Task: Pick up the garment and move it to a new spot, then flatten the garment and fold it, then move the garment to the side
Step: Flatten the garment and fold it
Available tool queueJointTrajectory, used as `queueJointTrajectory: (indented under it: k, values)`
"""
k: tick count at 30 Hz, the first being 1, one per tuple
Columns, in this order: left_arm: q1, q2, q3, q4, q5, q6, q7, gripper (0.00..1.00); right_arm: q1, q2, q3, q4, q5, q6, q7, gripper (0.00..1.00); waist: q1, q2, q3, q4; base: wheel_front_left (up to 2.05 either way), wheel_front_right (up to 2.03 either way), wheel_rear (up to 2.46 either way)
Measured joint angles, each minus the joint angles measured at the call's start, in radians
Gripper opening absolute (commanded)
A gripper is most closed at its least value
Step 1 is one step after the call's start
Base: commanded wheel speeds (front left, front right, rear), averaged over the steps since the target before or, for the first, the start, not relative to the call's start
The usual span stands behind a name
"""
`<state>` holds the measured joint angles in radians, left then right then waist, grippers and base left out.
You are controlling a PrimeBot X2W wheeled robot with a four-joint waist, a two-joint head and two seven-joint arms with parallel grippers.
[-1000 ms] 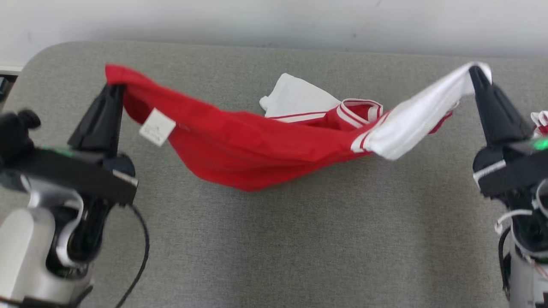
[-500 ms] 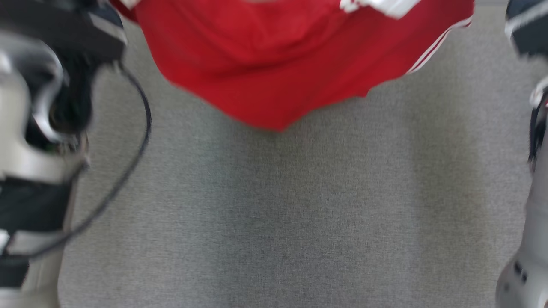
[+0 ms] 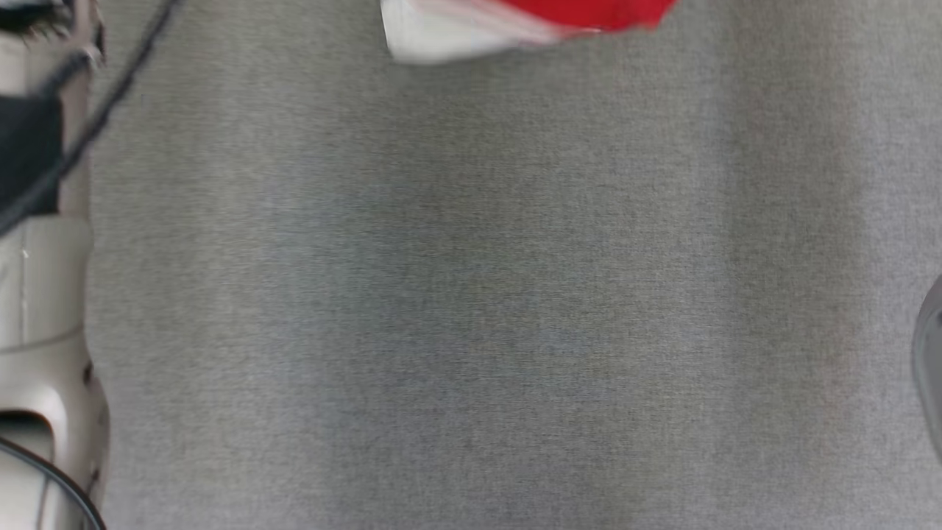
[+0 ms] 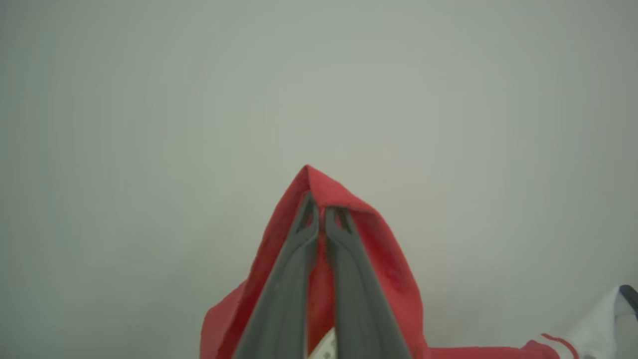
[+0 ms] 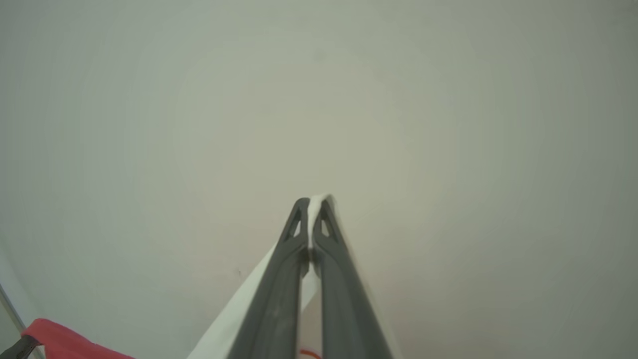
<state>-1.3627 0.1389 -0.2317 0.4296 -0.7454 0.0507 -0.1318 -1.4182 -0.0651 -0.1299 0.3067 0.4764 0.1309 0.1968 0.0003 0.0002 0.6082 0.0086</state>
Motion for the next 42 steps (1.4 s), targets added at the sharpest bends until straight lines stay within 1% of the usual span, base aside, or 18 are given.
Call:
queueJointTrajectory:
  k: [2,5,8,11,13,15,18,21,24,27,30,34,36,39,42]
  values:
    - [-0.031,0.001,0.005,0.033,0.021,-0.005,-0.045,0.0,-0.055,0.005,-0.009,0.057,0.0,0.0,-0.06,0.0,0.0,0.0,0.009,-0.013,0.0,0.0,0.0]
    - [-0.082,0.016,-0.014,0.065,0.061,-0.026,-0.075,0.0,-0.123,0.011,-0.016,0.14,0.016,0.0,-0.125,0.0,-0.0002,0.0,0.01,-0.033,0.0,0.0,0.0]
    - [-0.121,0.027,-0.005,0.079,0.095,-0.024,-0.109,0.0,-0.172,0.012,-0.008,0.206,0.026,0.0,-0.197,0.0,-0.0002,0.0,-0.006,-0.047,0.0,0.0,0.0]
    - [-0.158,0.029,0.046,0.041,0.126,-0.003,-0.126,0.0,-0.217,0.013,0.004,0.241,0.063,0.0,-0.274,0.0,-0.0004,-0.0001,-0.028,-0.055,0.0,0.0,0.0]
    - [-0.172,0.021,0.095,-0.025,0.168,0.003,-0.129,0.0,-0.235,0.013,0.019,0.248,0.067,0.0,-0.312,0.0,-0.0006,-0.0003,-0.039,-0.06,0.0,0.0,0.0]
    - [-0.159,0.002,0.123,-0.065,0.185,-0.011,-0.129,0.0,-0.233,0.013,0.035,0.26,0.062,0.0,-0.329,0.0,-0.0009,-0.0006,-0.044,-0.065,0.0,0.0,0.0]
    - [-0.074,-0.029,0.123,-0.035,0.193,-0.044,-0.13,0.0,-0.183,0.002,0.063,0.291,0.057,0.0,-0.306,0.0,-0.0007,-0.0005,-0.046,-0.062,0.0,0.0,0.0]
    - [-0.004,-0.037,0.112,0.026,0.197,-0.079,-0.13,0.0,-0.106,-0.016,0.098,0.302,0.067,0.0,-0.249,0.0,-0.0002,-0.0003,-0.038,-0.054,0.0,0.0,0.0]
    - [0.041,-0.043,0.105,0.074,0.199,-0.106,-0.13,0.0,-0.033,-0.049,0.122,0.276,0.091,0.0,-0.183,0.0,-0.0003,-0.0003,-0.033,-0.045,0.0,0.0,0.0]
    - [0.071,-0.047,0.099,0.102,0.184,-0.128,-0.13,0.0,0.041,-0.09,0.114,0.231,0.122,0.0,-0.103,0.0,-0.0003,-0.0003,-0.034,-0.037,0.0,0.0,0.0]
    - [0.112,-0.049,0.096,0.114,0.16,-0.145,-0.13,0.0,0.141,-0.118,0.095,0.175,0.135,0.0,0.013,0.0,-0.0003,-0.0003,-0.047,-0.031,0.0,0.0,0.0]
    - [0.186,-0.05,0.08,0.087,0.113,-0.165,-0.102,0.0,0.294,-0.144,0.062,0.039,0.161,0.0,0.213,0.0,-0.0004,-0.0003,-0.073,-0.021,0.0,0.0,0.0]
    - [0.245,-0.044,0.062,0.054,0.091,-0.168,-0.069,0.0,0.393,-0.155,0.038,-0.046,0.172,0.0,0.334,0.0,-0.0003,-0.0003,-0.089,-0.015,0.0,0.0,0.0]
    - [0.358,-0.039,0.049,-0.024,0.038,-0.174,-0.017,0.0,0.544,-0.142,-0.029,-0.186,0.183,0.0,0.491,0.0,-0.0004,-0.0003,-0.119,-0.005,0.0,0.0,0.0]
    - [0.492,-0.015,0.053,-0.127,0.002,-0.172,0.034,0.0,0.683,-0.115,-0.092,-0.336,0.176,0.0,0.63,0.0,-0.0005,-0.0003,-0.152,0.003,0.0,0.0,0.0]
